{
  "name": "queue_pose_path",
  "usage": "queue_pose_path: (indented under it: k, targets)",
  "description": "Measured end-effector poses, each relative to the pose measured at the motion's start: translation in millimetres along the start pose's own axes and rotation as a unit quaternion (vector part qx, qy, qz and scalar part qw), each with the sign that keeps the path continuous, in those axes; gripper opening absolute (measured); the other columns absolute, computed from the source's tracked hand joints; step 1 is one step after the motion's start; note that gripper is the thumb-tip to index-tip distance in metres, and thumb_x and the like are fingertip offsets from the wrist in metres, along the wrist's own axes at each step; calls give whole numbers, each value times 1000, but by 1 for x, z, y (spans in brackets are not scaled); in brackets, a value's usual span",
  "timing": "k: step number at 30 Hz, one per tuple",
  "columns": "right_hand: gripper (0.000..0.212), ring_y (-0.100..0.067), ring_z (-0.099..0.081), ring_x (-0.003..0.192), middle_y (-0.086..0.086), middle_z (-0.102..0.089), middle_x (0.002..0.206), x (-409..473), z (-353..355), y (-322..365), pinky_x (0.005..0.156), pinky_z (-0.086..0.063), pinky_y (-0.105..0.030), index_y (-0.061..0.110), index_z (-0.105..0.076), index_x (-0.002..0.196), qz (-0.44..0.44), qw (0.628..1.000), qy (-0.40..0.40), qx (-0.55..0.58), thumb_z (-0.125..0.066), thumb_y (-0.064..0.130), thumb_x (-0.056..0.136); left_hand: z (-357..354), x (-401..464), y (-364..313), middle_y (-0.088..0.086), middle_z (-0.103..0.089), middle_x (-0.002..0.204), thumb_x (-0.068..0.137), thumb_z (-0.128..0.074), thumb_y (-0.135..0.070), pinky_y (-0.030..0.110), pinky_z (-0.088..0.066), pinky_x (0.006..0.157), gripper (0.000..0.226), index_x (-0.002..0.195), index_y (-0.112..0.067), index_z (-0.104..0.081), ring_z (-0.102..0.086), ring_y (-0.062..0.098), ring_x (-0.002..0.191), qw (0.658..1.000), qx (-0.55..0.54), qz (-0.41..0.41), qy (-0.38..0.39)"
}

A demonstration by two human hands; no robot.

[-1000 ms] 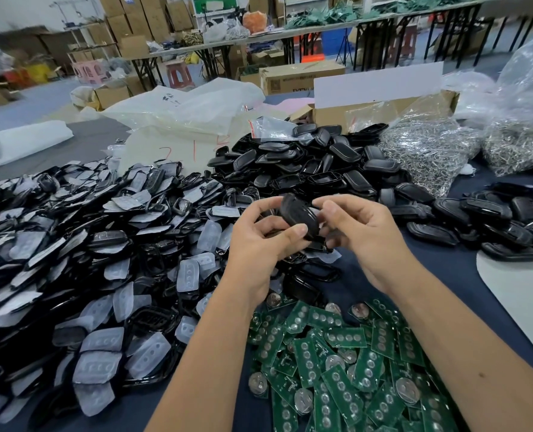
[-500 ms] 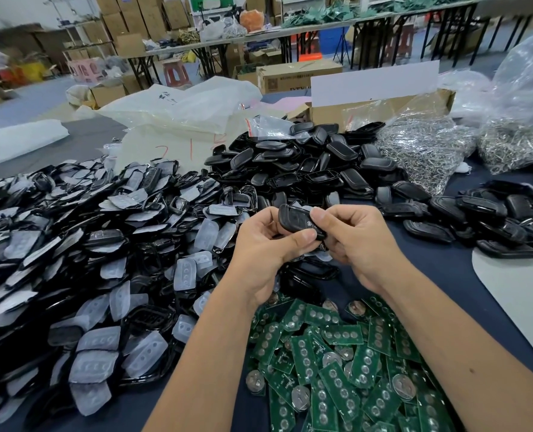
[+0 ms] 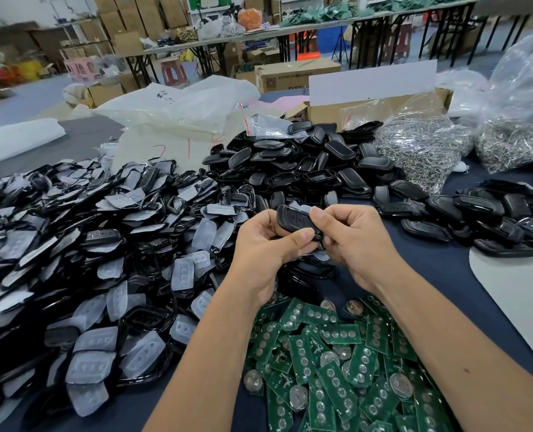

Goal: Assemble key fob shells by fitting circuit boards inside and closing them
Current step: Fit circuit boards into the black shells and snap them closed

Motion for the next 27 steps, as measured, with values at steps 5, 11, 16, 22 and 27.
queue_pose_path:
  k: [5, 11, 16, 22, 27]
  targets:
    - [44, -9, -26, 37, -4, -41, 49, -1, 0, 1, 41, -24, -18, 5, -59, 63, 5, 1000, 4, 3, -70, 26, 99, -2, -1, 1, 20, -69, 95, 82, -75, 12, 29, -62, 72, 21, 99, 4, -66, -76, 24, 83, 1000, 11, 1, -12]
    - [38, -5, -32, 40, 6, -44, 48, -3, 0, 4, 41, -28, -18, 17, -67, 64, 38, 998, -18, -55, -70, 33, 98, 2, 1, 1, 19, -71, 97, 86, -78, 3, 28, -62, 74, 18, 101, -3, -72, -75, 26, 88, 999, 34, 3, -17]
    - [37, -2, -38, 46, 9, -48, 55, -1, 6, 8, 46, -31, -13, 12, -65, 72, 55, 993, 1, -104, -67, 41, 94, 12, 4, -4, 20, -77, 100, 88, -77, -8, 27, -62, 76, 11, 99, -8, -79, -77, 27, 92, 999, 39, -12, -35]
    - [28, -18, -54, 55, -5, -62, 67, -4, 0, 8, 40, -39, -23, 19, -74, 84, 28, 995, 67, -68, -63, 35, 104, 11, 3, -9, 16, -78, 94, 74, -83, -19, 24, -62, 69, 14, 87, -12, -83, -77, 23, 81, 999, 21, -40, -24]
    - [32, -20, -65, 59, -17, -72, 74, -6, -1, 12, 50, -52, -25, 17, -75, 117, 48, 993, 98, -33, -82, 7, 88, 14, 4, -9, 15, -78, 89, 72, -81, -19, 22, -61, 65, 25, 91, -3, -77, -76, 21, 74, 998, 16, -32, -47]
Point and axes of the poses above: each hand's wrist, its own x-axis towards the middle knuckle, its own z-axis out of the back of the hand, y = z × x, the point moved 4 cm from there along x, towards the middle knuckle
